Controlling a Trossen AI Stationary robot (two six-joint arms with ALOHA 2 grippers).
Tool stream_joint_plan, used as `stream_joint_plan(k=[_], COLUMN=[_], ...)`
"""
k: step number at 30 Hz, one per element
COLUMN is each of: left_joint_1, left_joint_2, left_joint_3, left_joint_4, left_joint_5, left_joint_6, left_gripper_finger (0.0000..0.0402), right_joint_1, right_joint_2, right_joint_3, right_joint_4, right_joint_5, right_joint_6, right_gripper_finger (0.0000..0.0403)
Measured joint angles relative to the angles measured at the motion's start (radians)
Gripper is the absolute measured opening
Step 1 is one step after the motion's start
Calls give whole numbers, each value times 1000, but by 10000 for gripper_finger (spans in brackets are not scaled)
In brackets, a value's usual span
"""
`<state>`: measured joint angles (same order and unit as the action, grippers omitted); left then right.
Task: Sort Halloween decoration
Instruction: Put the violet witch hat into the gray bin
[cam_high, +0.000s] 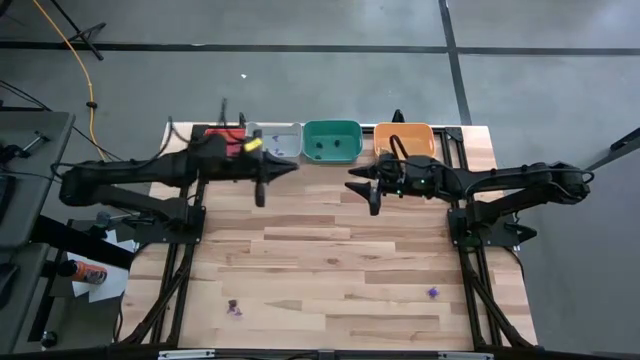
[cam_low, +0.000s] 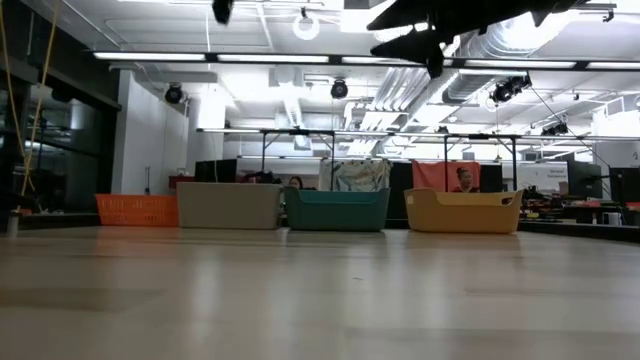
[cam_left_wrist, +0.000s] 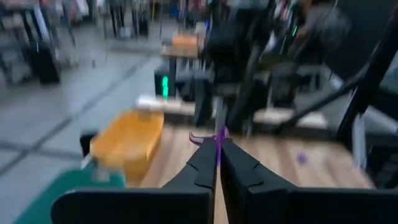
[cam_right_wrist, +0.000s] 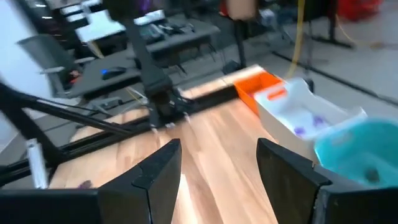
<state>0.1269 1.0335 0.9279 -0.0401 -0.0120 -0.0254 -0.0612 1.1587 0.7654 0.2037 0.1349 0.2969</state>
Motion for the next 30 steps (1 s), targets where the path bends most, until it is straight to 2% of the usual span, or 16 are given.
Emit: stream_joint_plan(k=[6,14,25,30], left_joint_1=[-39,-62,-62,-25], left_joint_2=[-39,-34,-33,-20], left_joint_3=[-1,-111,-128,-121], left_joint_4=[38,253,249,184], left_joint_5=[0,0,-24,-144], left_joint_6=[1,-25,-26,-57], left_gripper_finger=[0,0,0,0], right_joint_1=[19,24,25,22], right_joint_2=[0,0,0,0], right_joint_3=[0,0,0,0], right_joint_4=[136,170,167,167], right_joint_5=[-112,-115,-117,-117], right_joint_6=[-115,-120,-120,-122], right_gripper_finger=[204,204,204,204])
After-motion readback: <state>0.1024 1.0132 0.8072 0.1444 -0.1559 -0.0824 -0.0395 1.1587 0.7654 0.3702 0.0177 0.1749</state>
